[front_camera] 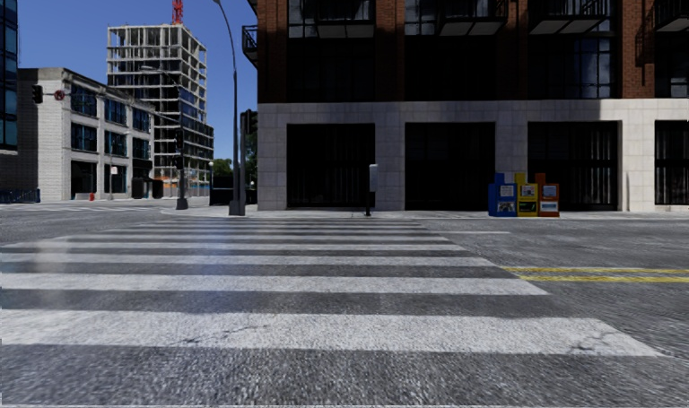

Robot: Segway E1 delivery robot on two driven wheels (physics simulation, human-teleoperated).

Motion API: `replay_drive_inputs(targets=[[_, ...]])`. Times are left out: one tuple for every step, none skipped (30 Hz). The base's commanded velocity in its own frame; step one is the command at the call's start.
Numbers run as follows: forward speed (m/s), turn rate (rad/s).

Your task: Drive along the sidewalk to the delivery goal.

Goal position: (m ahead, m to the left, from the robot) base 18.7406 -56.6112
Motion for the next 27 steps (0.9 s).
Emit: replay_drive_inputs(targets=[[2.00,0.00],[2.00,0.00],[2.00,0.00],[2.00,0.00],[2.00,0.00],[2.00,0.00],[2.00,0.00],[2.00,0.00],[2.00,0.00],[2.00,0.00],[2.00,0.00],[2.00,0.00],[2.00,0.00],[2.00,0.00],[2.00,0.00],[2.00,0.00],[2.00,0.00],[2.00,0.00],[2.00,0.00],[2.00,0.00],[2.00,0.00],[2.00,0.00],[2.00,0.00],[2.00,0.00],[2.00,0.00],[2.00,0.00],[2.00,0.00]])
